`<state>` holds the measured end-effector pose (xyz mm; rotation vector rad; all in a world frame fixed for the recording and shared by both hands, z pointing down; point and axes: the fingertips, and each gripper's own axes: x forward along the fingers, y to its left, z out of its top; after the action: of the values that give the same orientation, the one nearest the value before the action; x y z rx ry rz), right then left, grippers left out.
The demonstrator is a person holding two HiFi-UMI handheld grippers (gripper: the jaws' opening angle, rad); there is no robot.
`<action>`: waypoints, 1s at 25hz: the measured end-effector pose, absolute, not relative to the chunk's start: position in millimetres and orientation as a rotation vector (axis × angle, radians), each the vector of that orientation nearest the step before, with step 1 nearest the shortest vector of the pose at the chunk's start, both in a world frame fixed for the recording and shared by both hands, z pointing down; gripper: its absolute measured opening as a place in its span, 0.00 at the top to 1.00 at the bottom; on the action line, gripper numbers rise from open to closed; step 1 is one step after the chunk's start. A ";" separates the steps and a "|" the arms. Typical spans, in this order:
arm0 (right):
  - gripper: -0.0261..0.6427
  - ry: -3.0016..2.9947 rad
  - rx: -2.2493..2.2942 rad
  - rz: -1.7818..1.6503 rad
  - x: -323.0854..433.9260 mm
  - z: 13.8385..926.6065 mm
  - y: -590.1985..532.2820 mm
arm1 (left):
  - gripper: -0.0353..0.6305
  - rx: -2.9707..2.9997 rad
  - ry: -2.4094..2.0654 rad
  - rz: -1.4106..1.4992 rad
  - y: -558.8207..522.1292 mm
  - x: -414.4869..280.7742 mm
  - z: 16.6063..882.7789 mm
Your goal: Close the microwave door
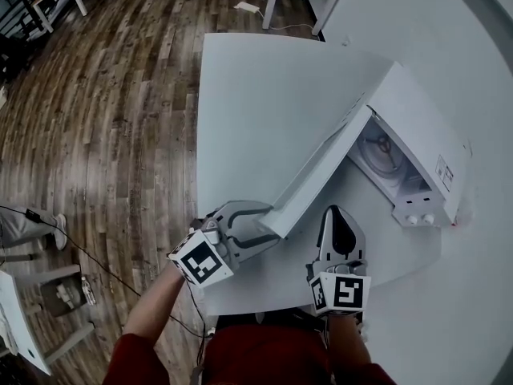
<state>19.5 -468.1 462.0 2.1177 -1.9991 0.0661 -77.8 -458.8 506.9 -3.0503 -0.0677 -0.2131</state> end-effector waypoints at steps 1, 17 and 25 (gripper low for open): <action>0.93 -1.997 2.123 0.069 19.7 462.6 -468.1 | 0.60 -3.048 -0.073 -0.209 -458.1 -77.8 507.9; 0.93 -1.908 2.259 0.039 46.4 454.8 -428.9 | 0.68 -3.025 -0.226 -0.220 -413.1 -50.2 502.4; 0.93 -1.858 2.350 0.040 86.1 454.2 -383.7 | 0.71 -3.000 -0.206 -0.242 -381.0 -10.2 502.4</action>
<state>86.1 -383.7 454.2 2.3498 -1.8580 0.0401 -10.2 -381.0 502.4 -3.0001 -0.2057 -0.2416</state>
